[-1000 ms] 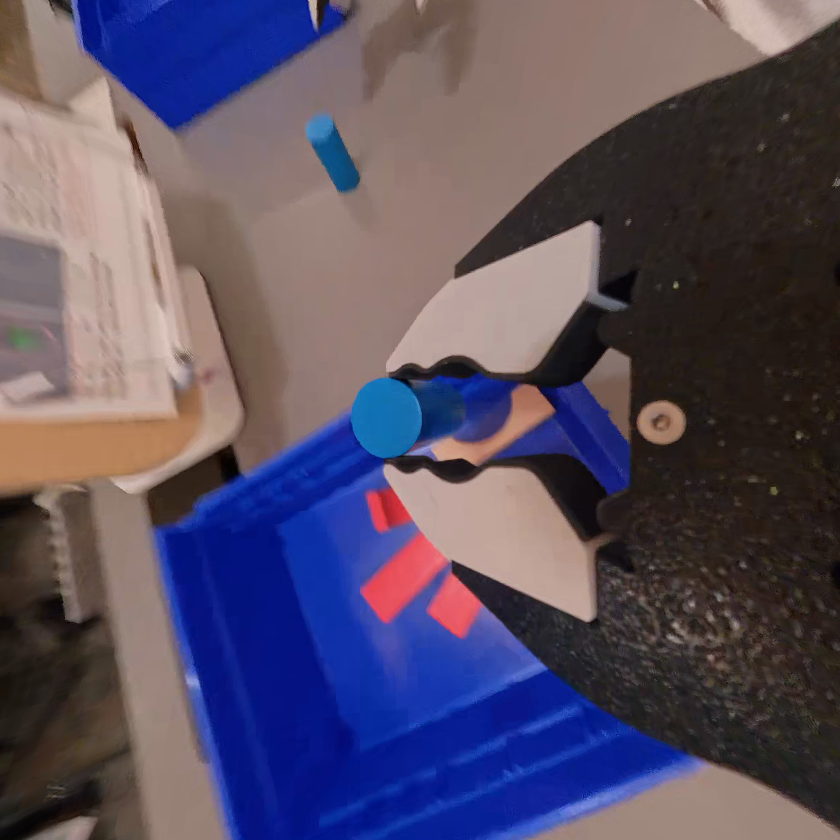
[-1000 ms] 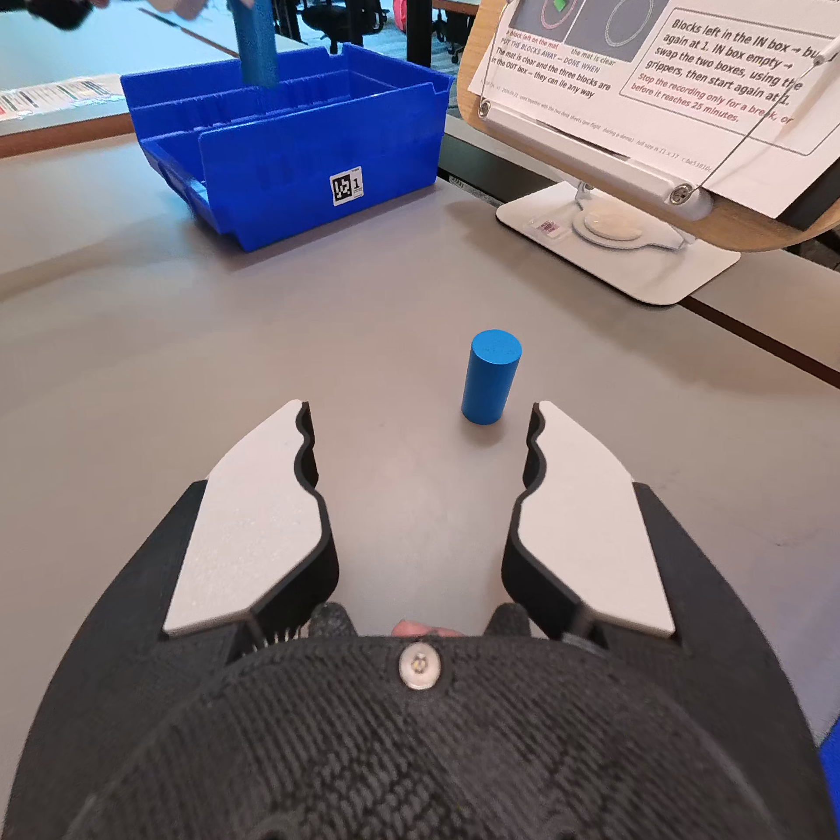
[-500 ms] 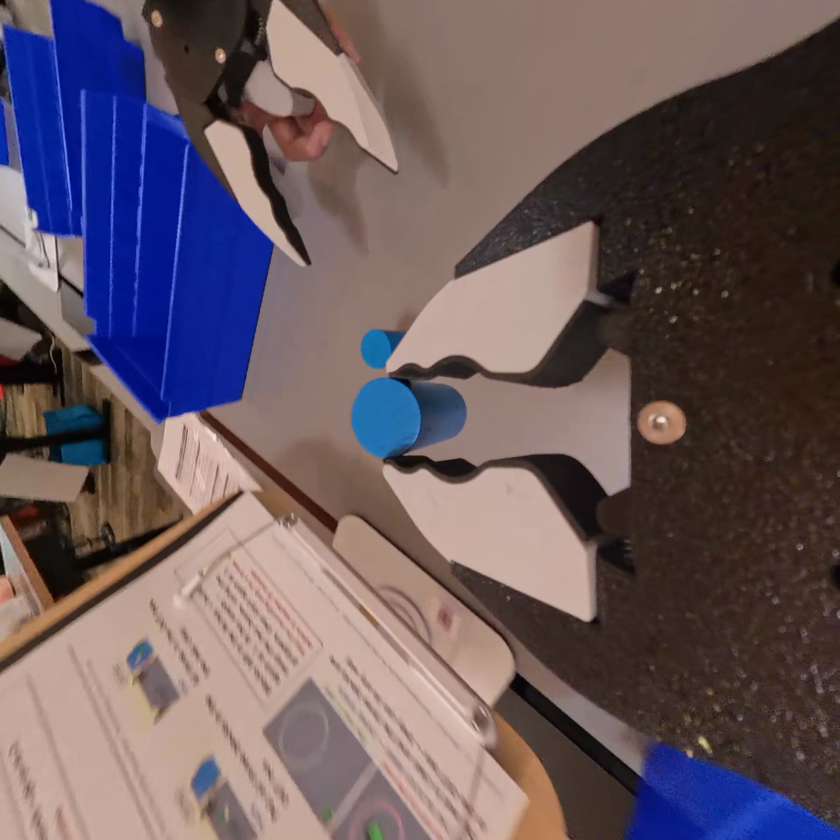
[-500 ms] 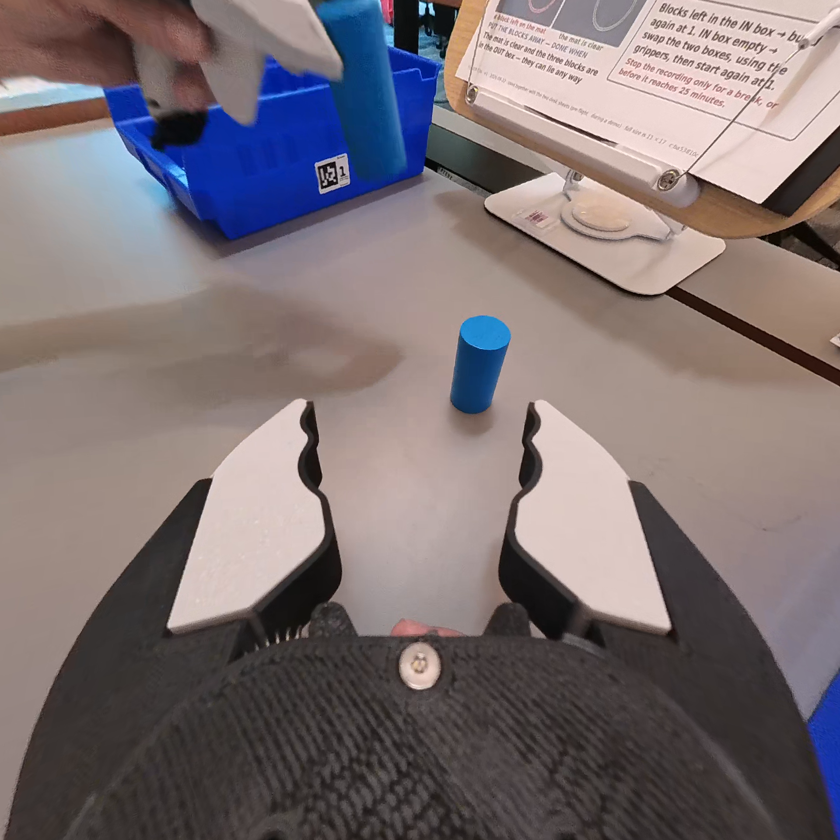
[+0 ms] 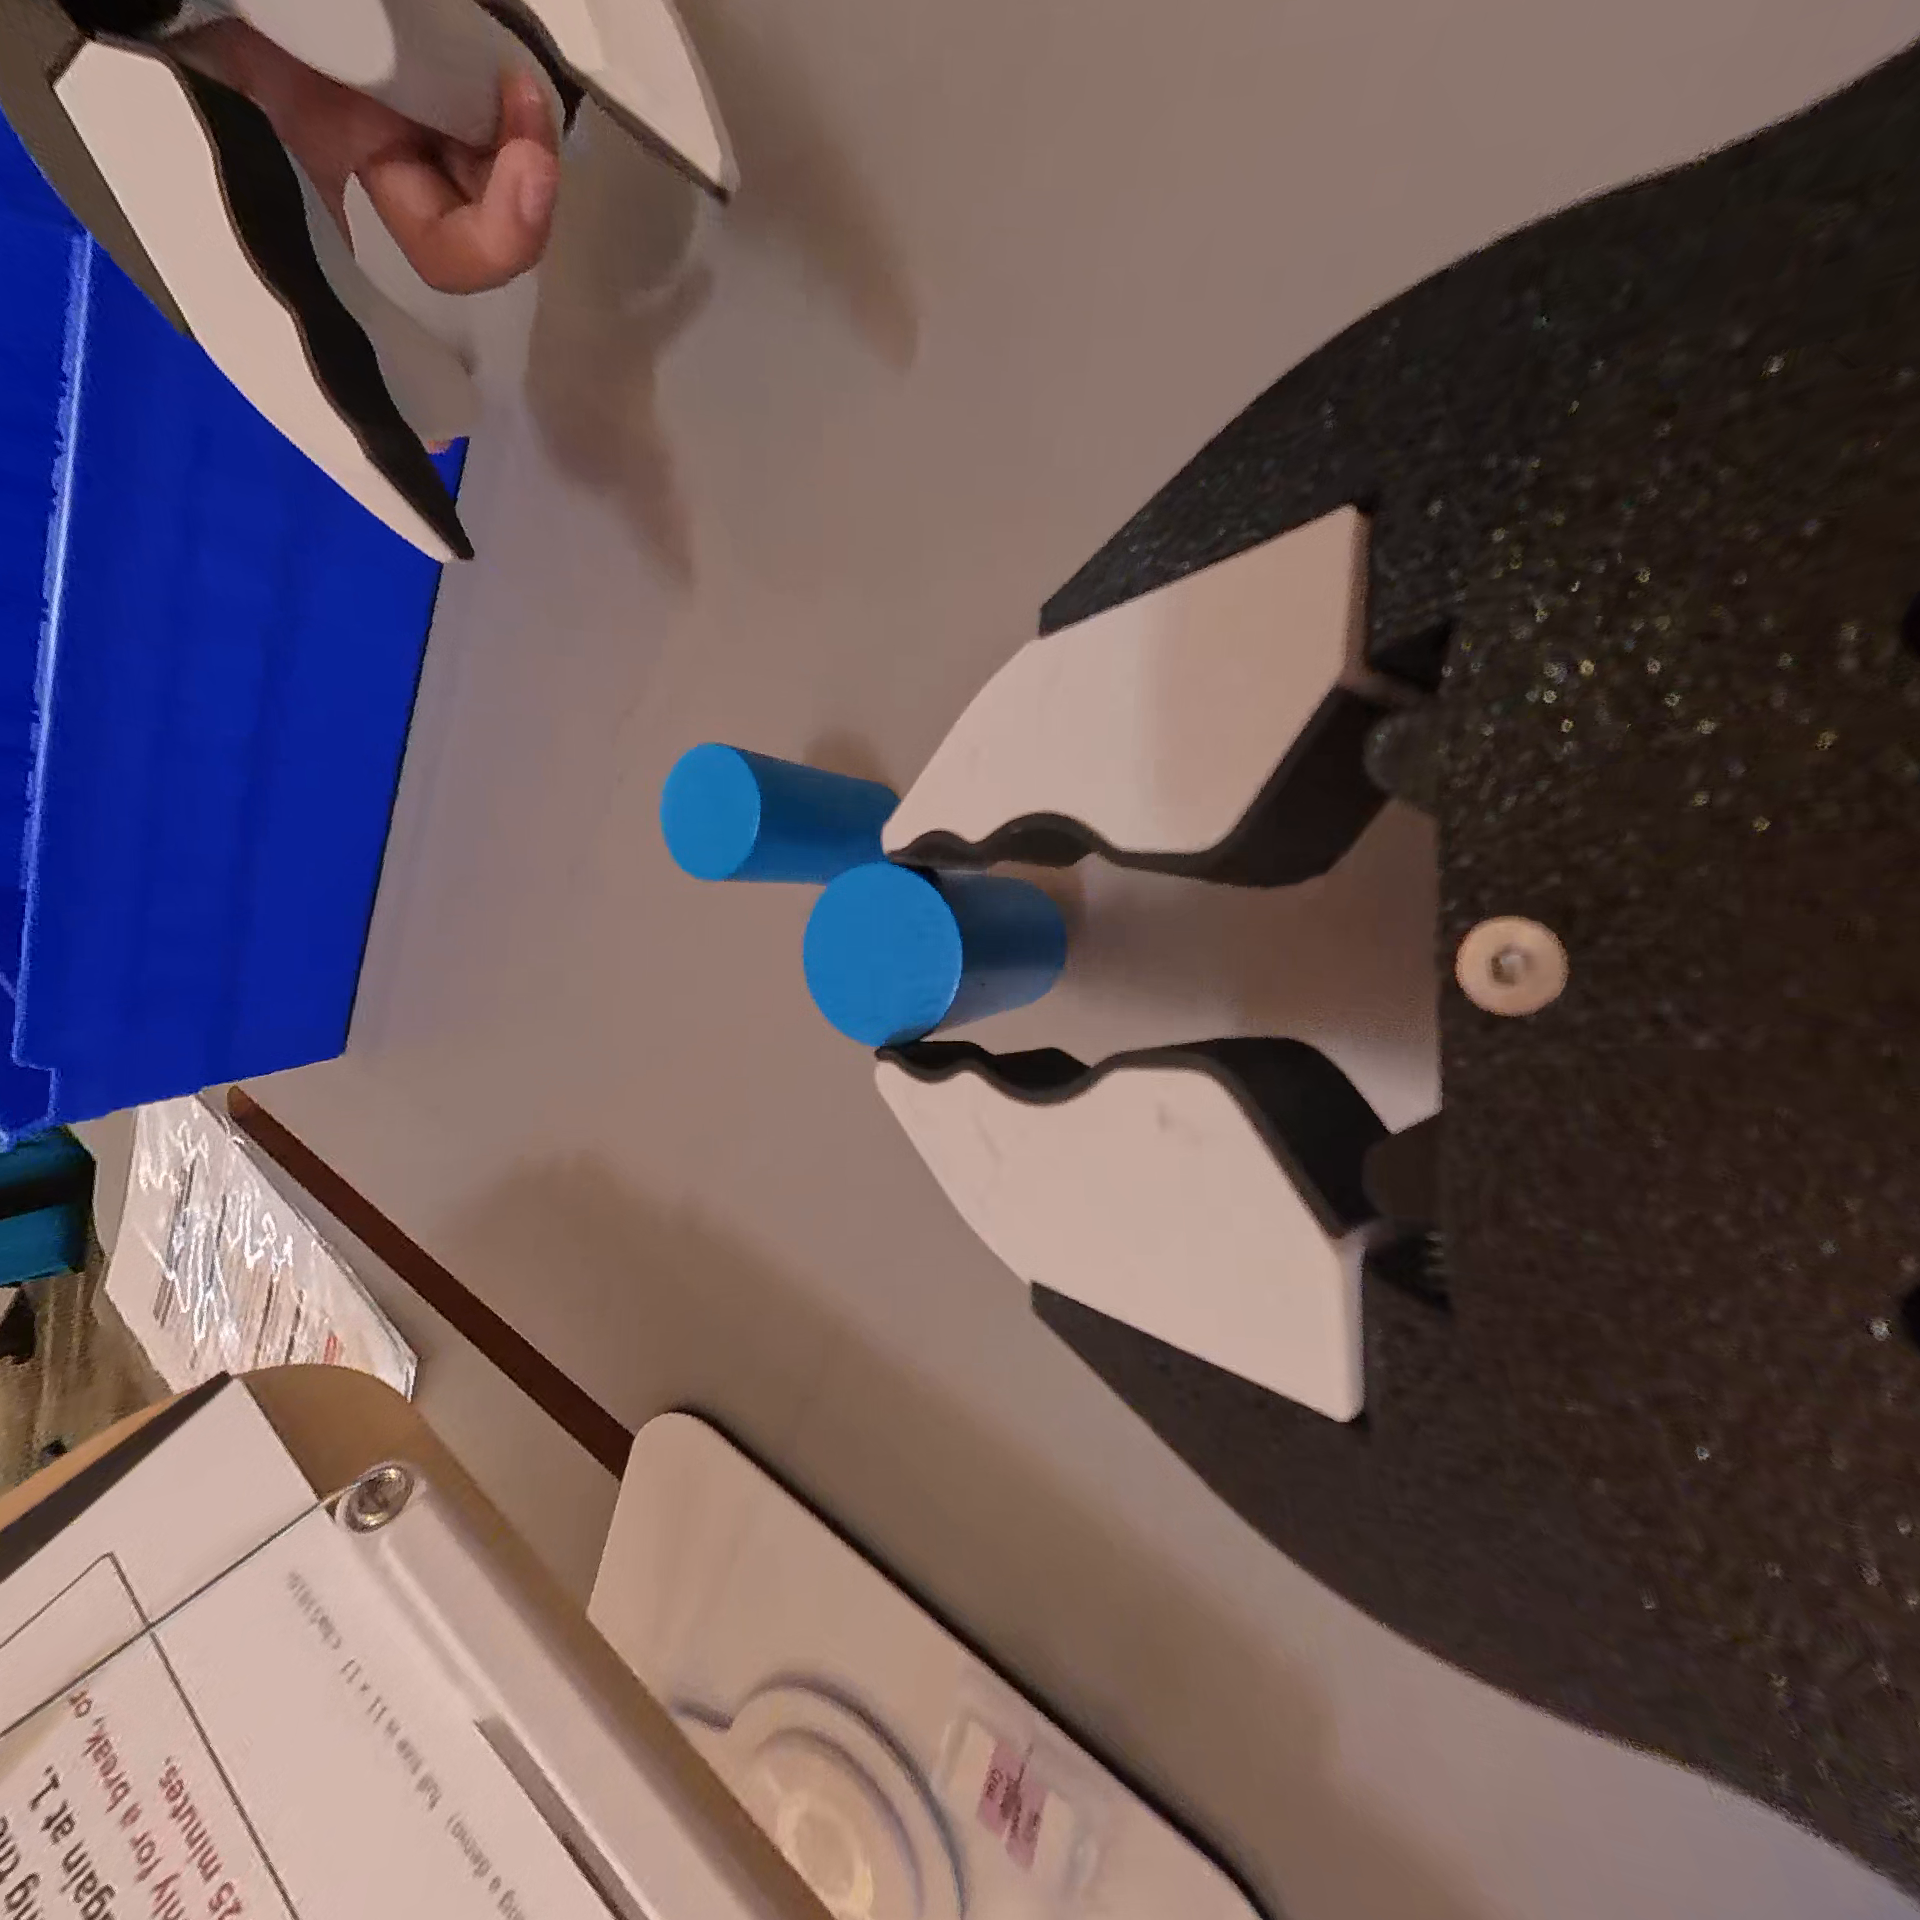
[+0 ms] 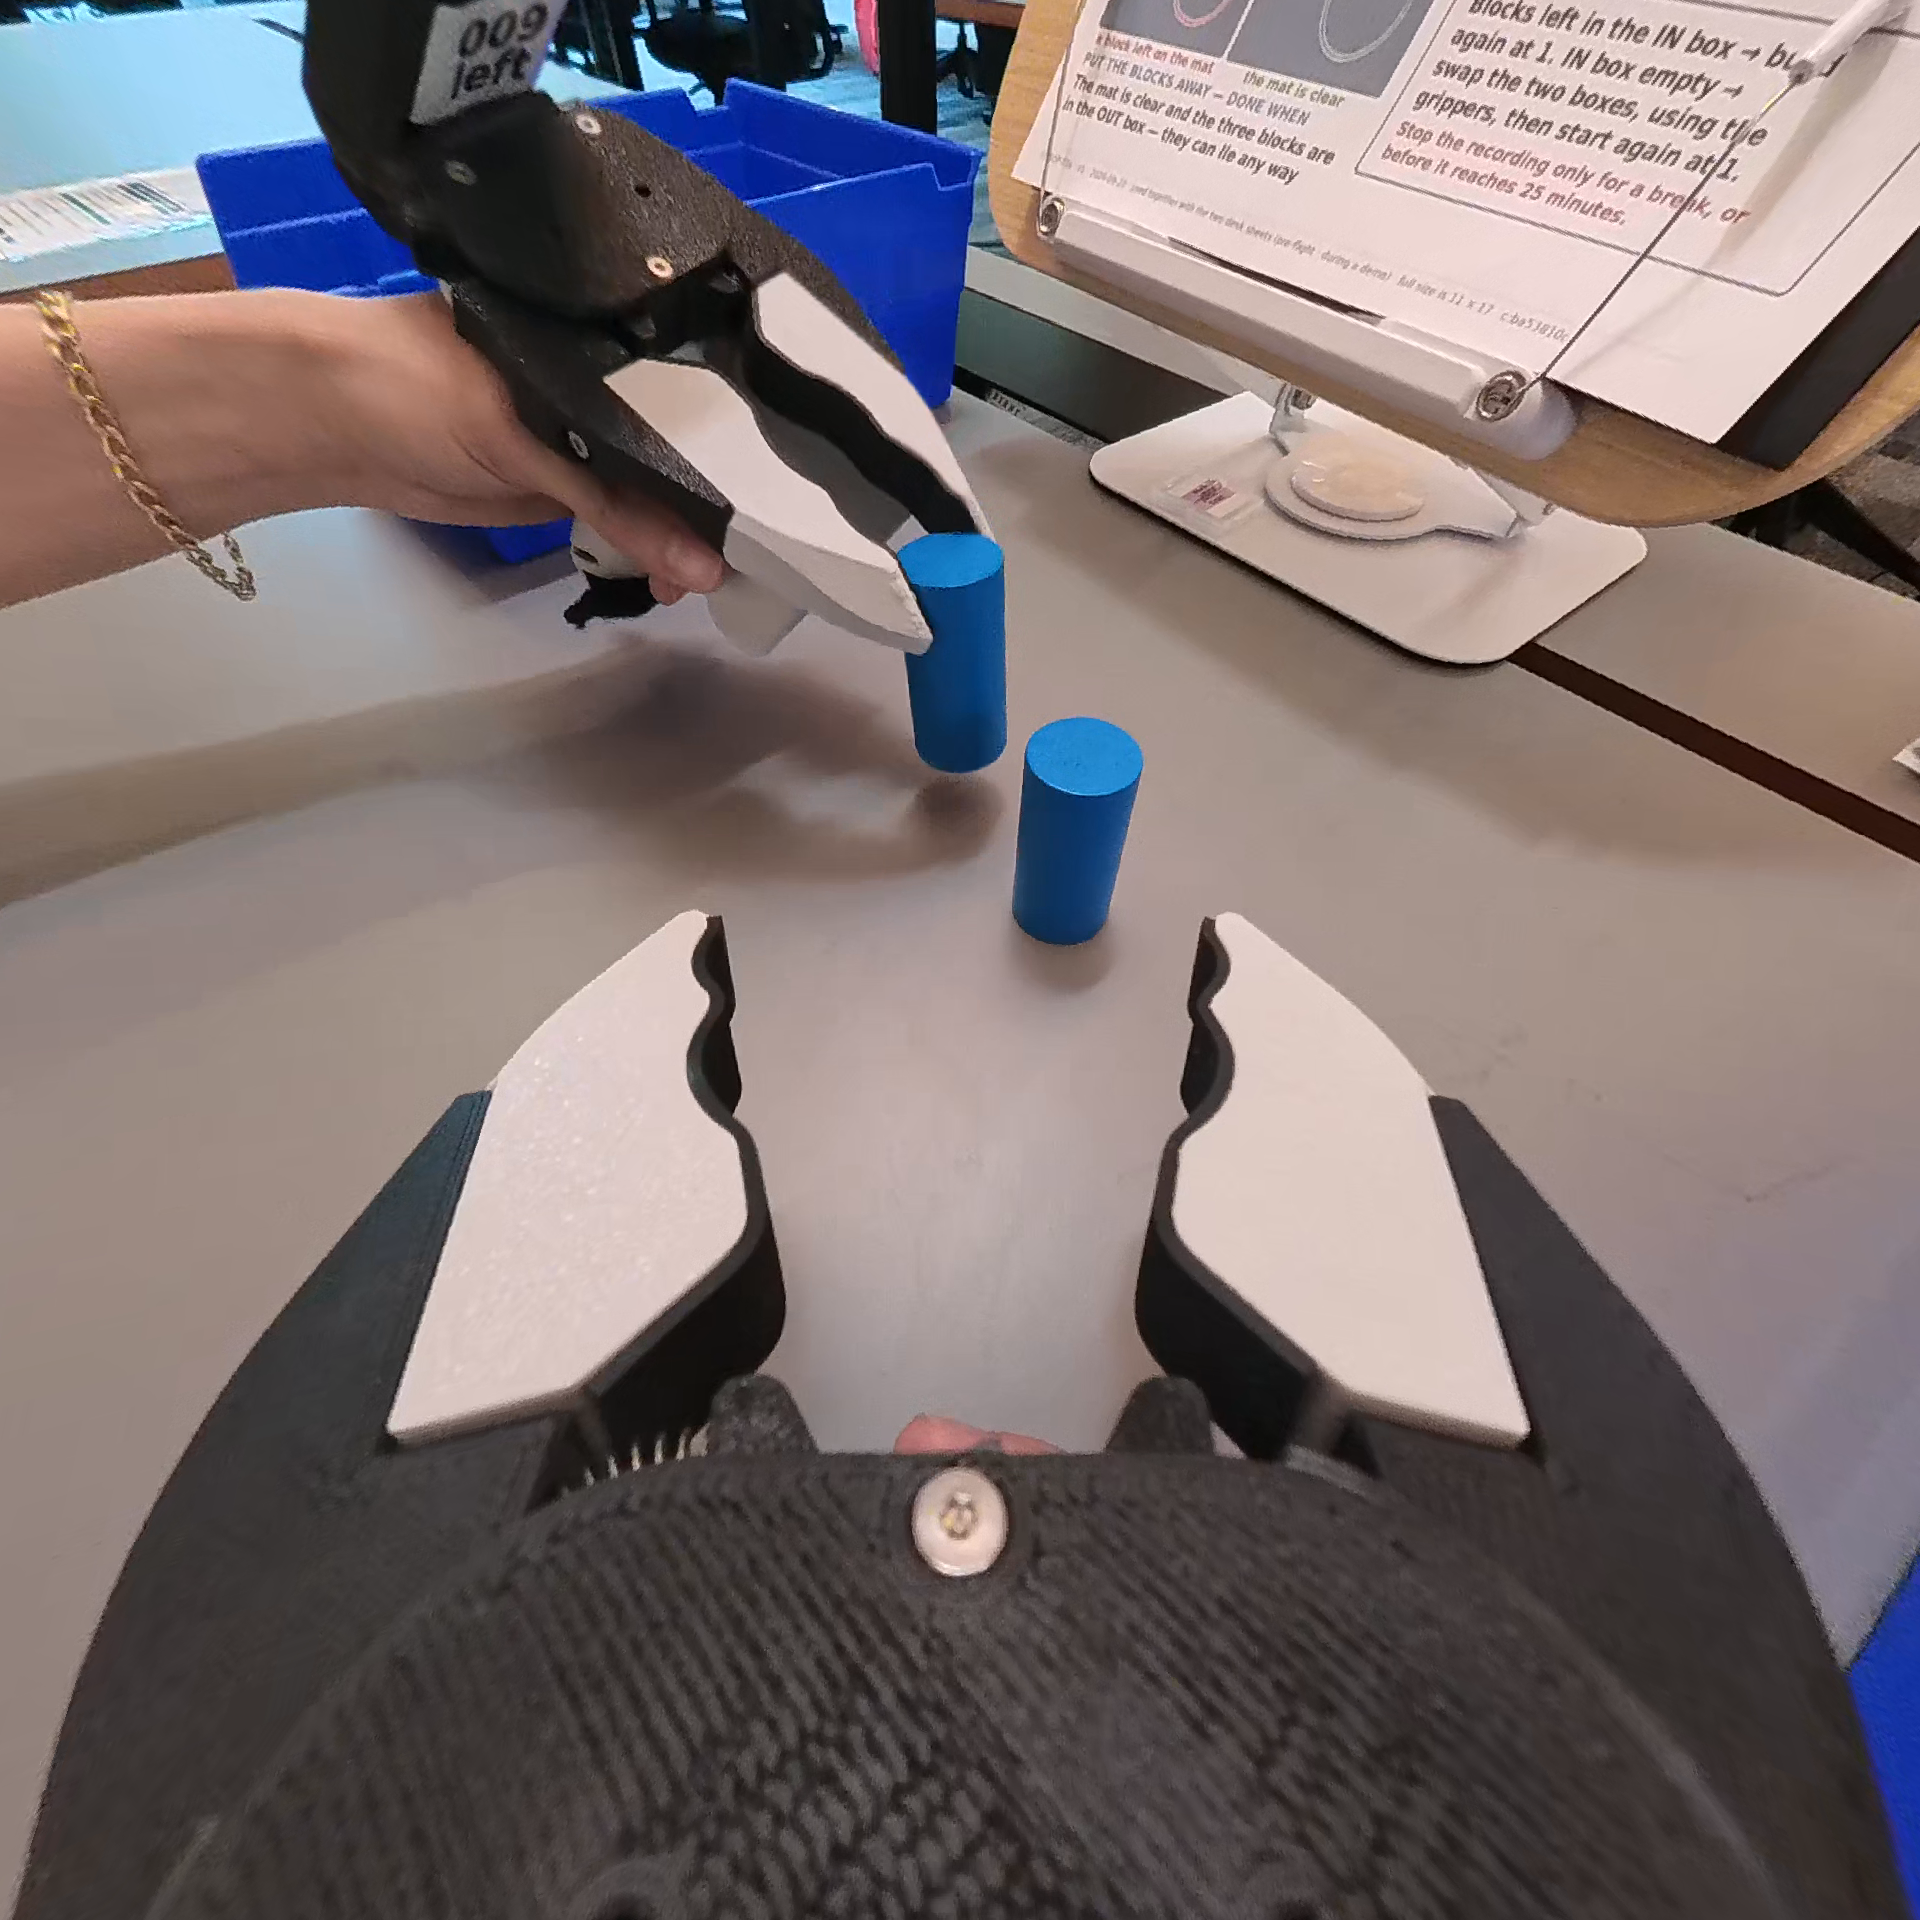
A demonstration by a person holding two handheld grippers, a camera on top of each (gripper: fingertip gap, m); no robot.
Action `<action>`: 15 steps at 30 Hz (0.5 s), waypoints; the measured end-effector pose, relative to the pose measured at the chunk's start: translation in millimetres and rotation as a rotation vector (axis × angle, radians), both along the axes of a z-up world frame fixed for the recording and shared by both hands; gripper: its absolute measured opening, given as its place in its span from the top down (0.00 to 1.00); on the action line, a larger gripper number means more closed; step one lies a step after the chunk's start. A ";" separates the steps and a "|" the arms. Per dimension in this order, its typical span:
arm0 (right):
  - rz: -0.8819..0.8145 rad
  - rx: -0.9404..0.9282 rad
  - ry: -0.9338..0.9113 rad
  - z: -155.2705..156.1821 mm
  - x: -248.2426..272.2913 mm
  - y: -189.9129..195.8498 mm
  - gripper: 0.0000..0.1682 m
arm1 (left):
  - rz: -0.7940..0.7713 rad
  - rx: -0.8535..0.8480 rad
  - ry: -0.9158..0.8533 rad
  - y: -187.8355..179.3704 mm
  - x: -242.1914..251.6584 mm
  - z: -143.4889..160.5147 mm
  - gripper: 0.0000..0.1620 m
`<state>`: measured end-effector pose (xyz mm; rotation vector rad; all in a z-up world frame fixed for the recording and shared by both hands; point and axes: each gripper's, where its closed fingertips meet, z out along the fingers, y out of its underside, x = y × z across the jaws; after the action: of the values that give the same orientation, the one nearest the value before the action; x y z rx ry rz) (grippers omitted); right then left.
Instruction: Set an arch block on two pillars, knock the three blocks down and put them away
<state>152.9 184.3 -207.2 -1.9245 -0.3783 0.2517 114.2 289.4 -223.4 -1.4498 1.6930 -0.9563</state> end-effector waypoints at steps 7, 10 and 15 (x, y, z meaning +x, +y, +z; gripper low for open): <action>0.010 -0.008 -0.003 -3.6 -2.4 1.3 0.49 | -0.033 -0.007 0.013 -2.9 0.1 -6.2 0.81; 0.006 -0.015 0.001 -6.2 -1.4 1.8 0.50 | -0.039 0.023 0.033 -2.5 -0.2 -11.4 0.81; 0.006 -0.020 0.004 -7.6 -1.3 2.3 0.50 | -0.037 0.039 0.051 -2.4 -0.2 -20.4 0.81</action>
<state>151.6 186.6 -214.8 -1.9423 -0.3803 0.2641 114.0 287.0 -243.8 -1.4330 1.7715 -0.9082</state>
